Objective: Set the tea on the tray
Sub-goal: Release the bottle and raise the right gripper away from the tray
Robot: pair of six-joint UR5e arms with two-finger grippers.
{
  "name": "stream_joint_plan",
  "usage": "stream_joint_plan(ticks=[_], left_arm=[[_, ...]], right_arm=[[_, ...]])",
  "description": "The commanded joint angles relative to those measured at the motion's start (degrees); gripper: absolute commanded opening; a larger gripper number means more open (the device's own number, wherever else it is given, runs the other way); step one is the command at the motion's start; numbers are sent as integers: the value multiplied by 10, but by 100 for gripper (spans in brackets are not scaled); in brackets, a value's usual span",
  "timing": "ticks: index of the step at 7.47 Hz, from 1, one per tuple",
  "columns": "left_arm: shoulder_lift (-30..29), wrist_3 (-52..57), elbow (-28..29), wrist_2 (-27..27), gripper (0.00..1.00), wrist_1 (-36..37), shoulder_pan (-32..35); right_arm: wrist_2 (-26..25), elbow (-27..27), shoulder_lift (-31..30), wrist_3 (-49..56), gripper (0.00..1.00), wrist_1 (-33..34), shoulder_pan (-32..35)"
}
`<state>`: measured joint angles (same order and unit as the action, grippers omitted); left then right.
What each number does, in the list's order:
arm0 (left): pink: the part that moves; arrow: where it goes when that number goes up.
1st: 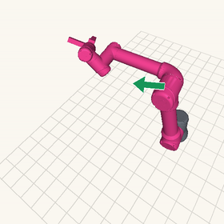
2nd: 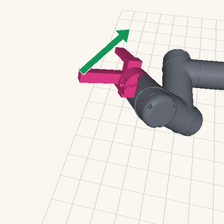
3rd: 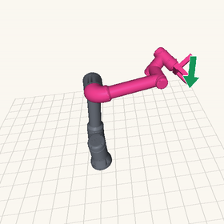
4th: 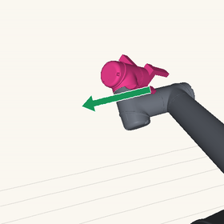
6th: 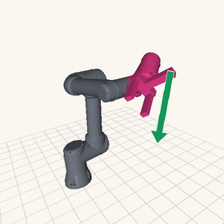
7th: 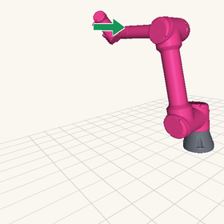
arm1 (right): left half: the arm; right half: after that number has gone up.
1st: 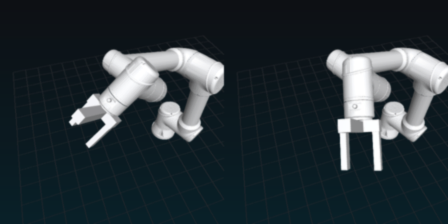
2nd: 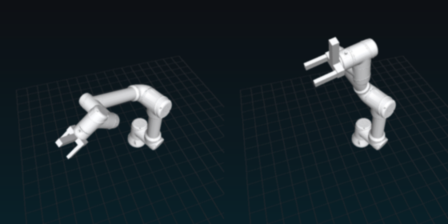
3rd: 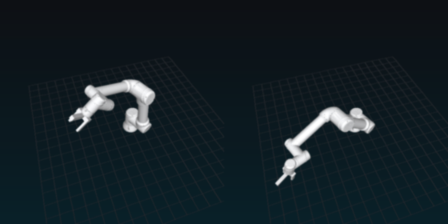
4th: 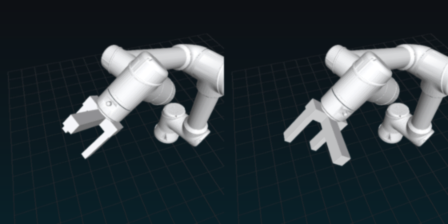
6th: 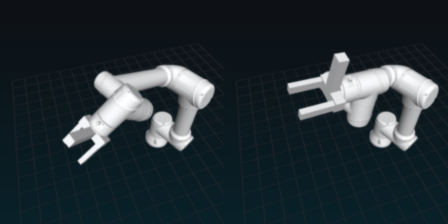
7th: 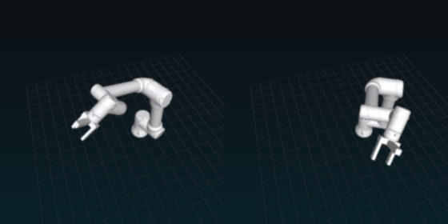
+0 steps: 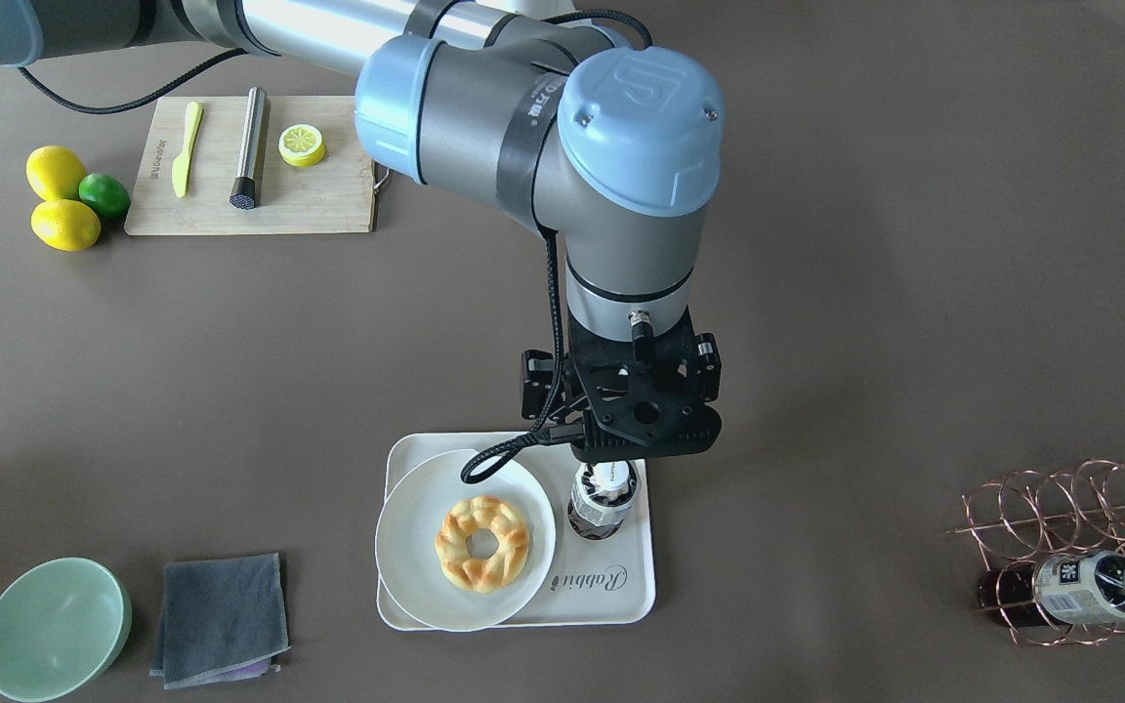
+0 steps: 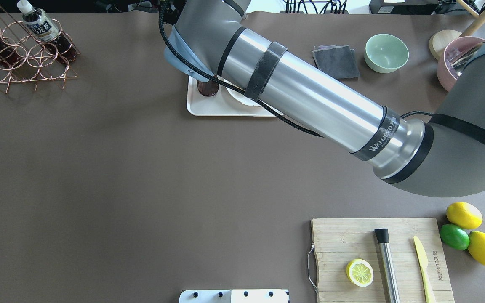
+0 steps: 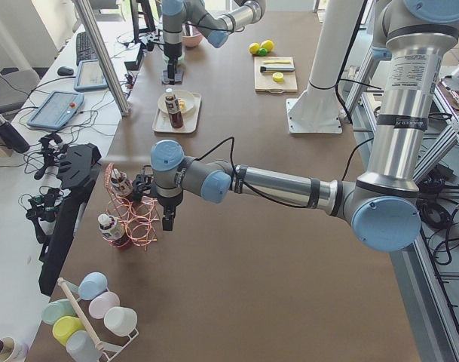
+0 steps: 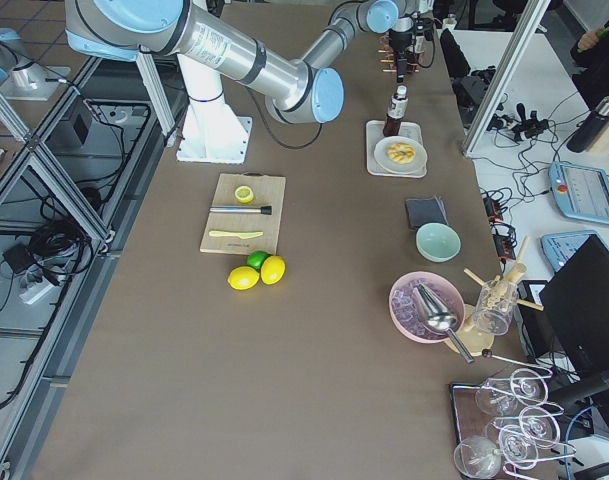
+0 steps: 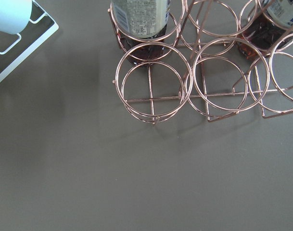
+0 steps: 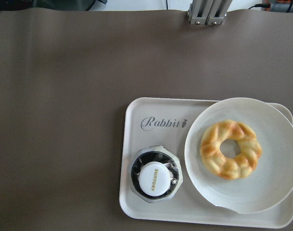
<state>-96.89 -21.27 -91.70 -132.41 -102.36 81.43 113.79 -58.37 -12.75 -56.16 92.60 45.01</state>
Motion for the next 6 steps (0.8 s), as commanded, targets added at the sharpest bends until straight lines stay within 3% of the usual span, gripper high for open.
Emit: stream_joint_plan(ticks=[1,3,4,5,6], left_arm=[[2,87,-1,-4,98,58,42],[-5,154,-14,-5,98,132,78],[-1,162,-15,-6,98,133,82],[4,163,-19,-6,98,134,82],[6,163,-22,-5,98,134,84]], right_arm=[[26,-240,-91,42,100,213,27],[44,-406,-217,168,100,322,79],[78,-470,-316,244,100,325,124],[122,-509,-413,307,99,323,181],[121,-504,-469,396,100,325,231]])
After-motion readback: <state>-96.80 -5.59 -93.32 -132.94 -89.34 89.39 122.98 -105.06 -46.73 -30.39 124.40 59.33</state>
